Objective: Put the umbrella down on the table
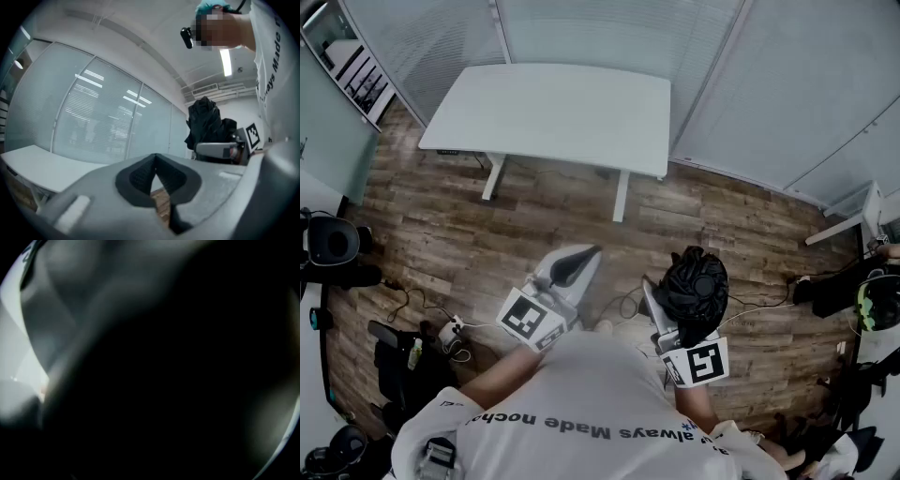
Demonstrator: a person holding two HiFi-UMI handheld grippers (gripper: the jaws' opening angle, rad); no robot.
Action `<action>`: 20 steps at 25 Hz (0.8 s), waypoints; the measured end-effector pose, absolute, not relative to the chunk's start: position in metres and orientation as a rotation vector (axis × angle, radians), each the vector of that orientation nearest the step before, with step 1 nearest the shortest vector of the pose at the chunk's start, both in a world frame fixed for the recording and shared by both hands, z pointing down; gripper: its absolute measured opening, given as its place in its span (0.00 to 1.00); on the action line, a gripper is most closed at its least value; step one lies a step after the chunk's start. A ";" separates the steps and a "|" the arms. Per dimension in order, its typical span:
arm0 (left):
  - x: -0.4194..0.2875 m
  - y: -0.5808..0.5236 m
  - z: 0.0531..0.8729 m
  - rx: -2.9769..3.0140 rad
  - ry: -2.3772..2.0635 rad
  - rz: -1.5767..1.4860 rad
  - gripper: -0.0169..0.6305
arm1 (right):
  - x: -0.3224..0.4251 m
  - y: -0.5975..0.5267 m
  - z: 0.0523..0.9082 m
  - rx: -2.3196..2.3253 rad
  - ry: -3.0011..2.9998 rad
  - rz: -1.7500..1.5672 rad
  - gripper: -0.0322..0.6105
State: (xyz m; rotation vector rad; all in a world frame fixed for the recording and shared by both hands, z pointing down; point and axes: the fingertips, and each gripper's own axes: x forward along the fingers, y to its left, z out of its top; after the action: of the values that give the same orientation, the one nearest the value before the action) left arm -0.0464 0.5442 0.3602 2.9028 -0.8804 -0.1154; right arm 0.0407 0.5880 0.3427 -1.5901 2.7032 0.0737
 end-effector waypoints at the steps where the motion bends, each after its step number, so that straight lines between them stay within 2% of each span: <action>1: -0.046 0.543 0.360 2.902 -0.881 -0.115 0.03 | 0.041 0.587 0.343 -1.590 2.704 0.070 0.42; 20: -0.029 0.511 0.374 2.859 -0.940 -0.083 0.03 | 0.068 0.555 0.357 -1.532 2.706 -0.022 0.42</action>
State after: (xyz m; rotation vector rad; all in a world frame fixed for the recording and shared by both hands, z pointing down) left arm -0.0290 0.5111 0.3742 2.8592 -0.9397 -0.0829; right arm 0.0680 0.5551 0.3574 -1.5324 2.7061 -0.0222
